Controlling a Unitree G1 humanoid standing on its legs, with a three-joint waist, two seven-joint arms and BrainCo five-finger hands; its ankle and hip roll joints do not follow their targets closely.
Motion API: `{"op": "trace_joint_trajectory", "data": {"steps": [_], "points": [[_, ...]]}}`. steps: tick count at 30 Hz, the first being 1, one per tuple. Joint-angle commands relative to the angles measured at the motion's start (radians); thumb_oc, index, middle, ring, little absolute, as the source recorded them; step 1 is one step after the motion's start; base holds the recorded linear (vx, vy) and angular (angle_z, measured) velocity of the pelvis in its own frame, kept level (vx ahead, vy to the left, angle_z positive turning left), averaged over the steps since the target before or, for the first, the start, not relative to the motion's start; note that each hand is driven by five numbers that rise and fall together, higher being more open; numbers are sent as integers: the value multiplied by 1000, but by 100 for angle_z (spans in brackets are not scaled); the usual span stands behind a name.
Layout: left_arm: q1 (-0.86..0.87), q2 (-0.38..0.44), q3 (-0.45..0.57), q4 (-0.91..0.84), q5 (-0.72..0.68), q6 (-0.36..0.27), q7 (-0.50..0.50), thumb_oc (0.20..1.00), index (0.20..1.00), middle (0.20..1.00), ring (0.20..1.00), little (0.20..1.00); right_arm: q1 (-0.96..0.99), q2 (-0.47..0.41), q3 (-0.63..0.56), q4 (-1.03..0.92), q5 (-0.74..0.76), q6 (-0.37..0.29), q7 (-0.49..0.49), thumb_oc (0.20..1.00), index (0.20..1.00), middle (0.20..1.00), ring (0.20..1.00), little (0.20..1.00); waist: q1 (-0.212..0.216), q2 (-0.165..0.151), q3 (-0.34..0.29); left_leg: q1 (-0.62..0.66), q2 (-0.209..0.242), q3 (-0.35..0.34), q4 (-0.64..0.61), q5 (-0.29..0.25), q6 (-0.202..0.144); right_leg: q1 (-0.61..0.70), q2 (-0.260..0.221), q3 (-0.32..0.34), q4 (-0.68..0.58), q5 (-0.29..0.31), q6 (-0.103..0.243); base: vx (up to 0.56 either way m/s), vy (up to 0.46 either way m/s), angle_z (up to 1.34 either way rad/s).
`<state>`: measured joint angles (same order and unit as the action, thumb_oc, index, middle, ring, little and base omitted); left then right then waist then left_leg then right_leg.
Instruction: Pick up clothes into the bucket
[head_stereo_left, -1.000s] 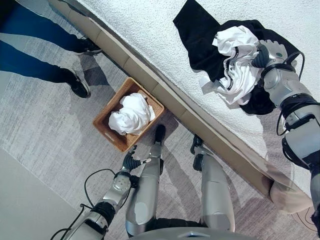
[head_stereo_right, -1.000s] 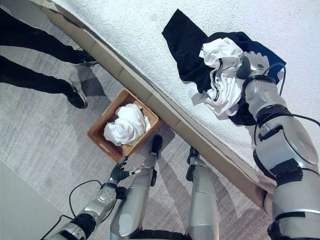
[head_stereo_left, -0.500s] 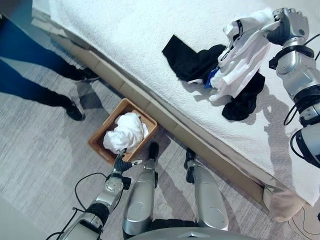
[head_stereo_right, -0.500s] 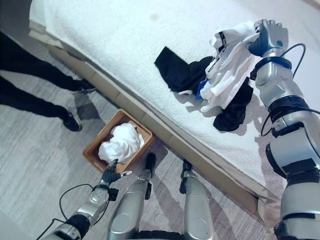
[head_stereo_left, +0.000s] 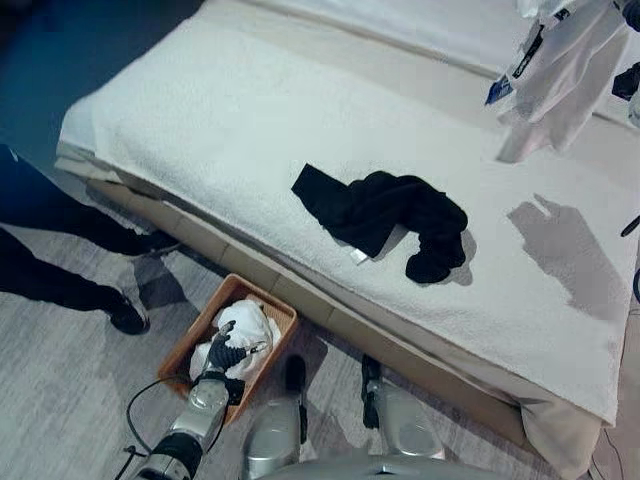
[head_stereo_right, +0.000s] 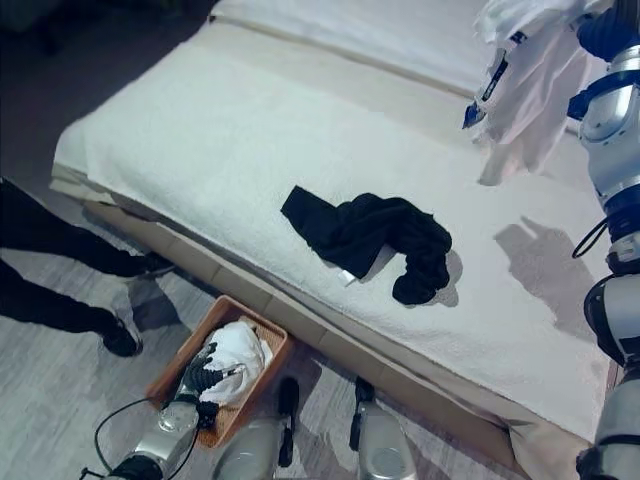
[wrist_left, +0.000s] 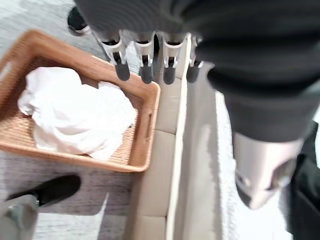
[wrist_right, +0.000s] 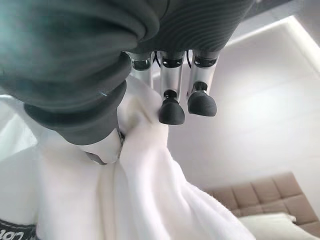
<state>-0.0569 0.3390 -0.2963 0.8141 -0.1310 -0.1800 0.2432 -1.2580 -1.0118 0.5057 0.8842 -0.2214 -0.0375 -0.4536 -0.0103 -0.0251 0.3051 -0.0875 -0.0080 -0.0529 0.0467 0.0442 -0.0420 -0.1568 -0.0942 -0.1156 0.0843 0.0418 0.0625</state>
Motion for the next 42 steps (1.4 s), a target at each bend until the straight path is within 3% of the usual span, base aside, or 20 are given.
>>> {"op": "trace_joint_trajectory", "data": {"steps": [1, 2, 4, 6, 9, 13, 17, 23, 31, 38, 41, 42], "points": [[38, 75, -24, -201, -35, -51, -63, 1000, 1000, 1000, 1000, 1000, 3, -56, 3, -87, 46, -34, -16, 200, 200, 200, 200, 200, 5, -53, -95, -42, 0, -2, 106, -94, -20, 41, -39, 4, 48, -69, 72, 82, 3, -3], [41, 78, -23, -206, -37, -48, -65, 1000, 1000, 1000, 1000, 1000, 6, -56, 0, -88, 46, -33, -15, 200, 200, 200, 200, 200, 5, -54, -95, -40, 0, -2, 105, -94, -21, 43, -38, 4, 47, -69, 72, 55, 4, -2], [24, 158, -22, -433, -87, -62, -113, 1000, 1000, 1000, 1000, 1000, 31, -43, -14, -135, 98, -53, 16, 200, 200, 200, 200, 200, -5, -51, -129, -14, 4, 3, 99, -102, -21, 72, -38, 5, 37, -73, 74, 101, 10, -2], [14, 191, -18, -503, -107, -60, -130, 1000, 1000, 1000, 1000, 1000, 49, -35, -20, -152, 122, -61, 37, 200, 200, 200, 200, 200, -9, -52, -140, -5, 5, 6, 95, -105, -21, 81, -37, 7, 34, -76, 74, 79, 3, -4], [-111, 257, -19, -653, -171, -59, -155, 1000, 1000, 1000, 1000, 1000, 85, -24, 26, -232, 237, -87, 164, 200, 200, 200, 200, 200, -27, -62, -185, 29, 13, 17, 76, -108, -25, 112, -36, 7, 19, -79, 74, 69, -11, -3], [-215, 249, -51, -698, -181, -41, -152, 1000, 1000, 1000, 1000, 1000, 118, -39, 71, -308, 323, -84, 264, 200, 200, 200, 200, 200, -39, -70, -211, 51, 17, 24, 66, -110, -27, 133, -34, 9, 8, -79, 73, 60, -17, -9], [-386, 182, -135, -654, -202, -17, -147, 1000, 1000, 1000, 1000, 1000, 150, -73, 150, -457, 489, -72, 416, 200, 200, 200, 200, 200, -63, -76, -237, 79, 23, 37, 52, -110, -30, 154, -33, 13, -2, -76, 74, 25, -2, -9], [-548, 125, -251, -577, -276, 8, -162, 1000, 1000, 1000, 1000, 1000, 202, -87, 183, -635, 657, -73, 511, 200, 200, 200, 200, 200, -82, -71, -256, 106, 24, 44, 40, -111, -30, 179, -34, 15, -14, -73, 76, 22, 1, -8], [-659, 12, -388, -463, -414, 46, -179, 1000, 1000, 1000, 1000, 1000, 245, -41, 177, -823, 805, -87, 545, 200, 200, 200, 200, 200, -95, -61, -268, 117, 22, 45, 34, -108, -27, 190, -38, 16, -21, -68, 78, 2, 0, -1], [-686, -80, -410, -363, -425, 59, -162, 1000, 1000, 1000, 1000, 1000, 269, -3, 149, -929, 833, -108, 545, 200, 200, 200, 200, 200, -105, -54, -266, 122, 21, 44, 31, -108, -26, 193, -39, 16, -20, -69, 78, 0, 0, 0], [-688, -95, -432, -383, -510, 61, -171, 1000, 1000, 1000, 1000, 1000, 274, 11, 154, -950, 835, -110, 540, 200, 200, 200, 200, 200, -107, -51, -265, 123, 21, 44, 30, -107, -24, 193, -39, 17, -20, -68, 77, 0, 0, 0], [-692, -92, -466, -419, -600, 70, -207, 1000, 1000, 1000, 1000, 1000, 278, 19, 161, -955, 842, -110, 543, 200, 200, 200, 200, 200, -110, -48, -267, 124, 22, 44, 28, -105, -24, 193, -40, 17, -23, -67, 78, 0, 0, 0]]}}
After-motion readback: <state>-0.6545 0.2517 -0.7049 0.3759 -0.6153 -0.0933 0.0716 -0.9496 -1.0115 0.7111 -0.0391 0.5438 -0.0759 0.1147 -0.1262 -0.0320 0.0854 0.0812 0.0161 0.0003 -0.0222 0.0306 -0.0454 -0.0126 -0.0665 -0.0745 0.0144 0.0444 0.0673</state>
